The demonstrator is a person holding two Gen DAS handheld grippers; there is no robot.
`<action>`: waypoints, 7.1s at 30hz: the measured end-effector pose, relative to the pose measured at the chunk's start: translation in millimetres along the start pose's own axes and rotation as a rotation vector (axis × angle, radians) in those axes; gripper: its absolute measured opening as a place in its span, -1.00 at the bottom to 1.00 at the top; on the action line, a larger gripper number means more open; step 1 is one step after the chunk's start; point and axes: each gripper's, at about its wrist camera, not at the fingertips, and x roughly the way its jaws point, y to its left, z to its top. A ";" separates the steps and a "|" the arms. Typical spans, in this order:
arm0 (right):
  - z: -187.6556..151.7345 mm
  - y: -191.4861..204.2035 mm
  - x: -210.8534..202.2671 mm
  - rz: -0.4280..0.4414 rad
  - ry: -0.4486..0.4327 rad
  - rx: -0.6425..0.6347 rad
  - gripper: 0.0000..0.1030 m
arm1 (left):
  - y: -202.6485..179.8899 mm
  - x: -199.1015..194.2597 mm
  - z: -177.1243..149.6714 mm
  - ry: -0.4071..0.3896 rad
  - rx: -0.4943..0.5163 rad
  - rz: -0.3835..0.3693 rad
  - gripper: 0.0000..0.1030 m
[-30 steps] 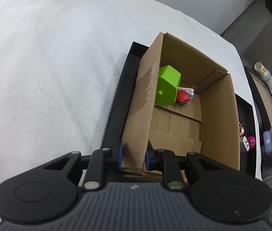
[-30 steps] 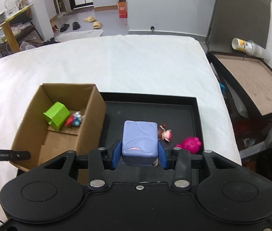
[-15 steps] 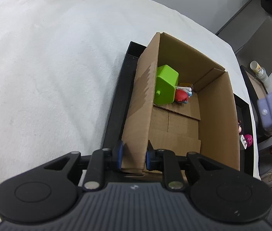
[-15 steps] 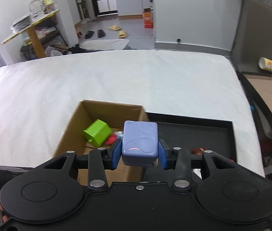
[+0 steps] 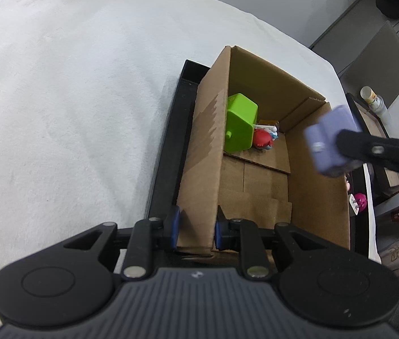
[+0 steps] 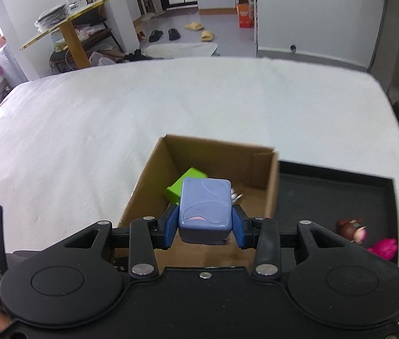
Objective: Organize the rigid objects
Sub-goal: 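Lower the lavender box into the cardboard box and open the right tool, then move the right tool to the white plug charger and grasp it, then carry the white charger into the cardboard box and open the right tool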
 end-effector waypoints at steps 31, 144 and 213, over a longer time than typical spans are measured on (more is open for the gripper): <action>-14.8 -7.3 24.2 0.128 0.075 0.181 -0.21 | 3.9 -1.5 1.4 0.003 -0.026 -0.011 -0.57; -18.0 -87.2 -28.1 -0.118 -0.012 0.003 -0.60 | -6.4 1.7 20.2 -0.009 -0.029 0.029 -0.66; -1.3 -4.8 45.5 0.022 0.142 0.037 -0.51 | 5.1 6.2 14.9 -0.005 0.028 -0.087 -0.60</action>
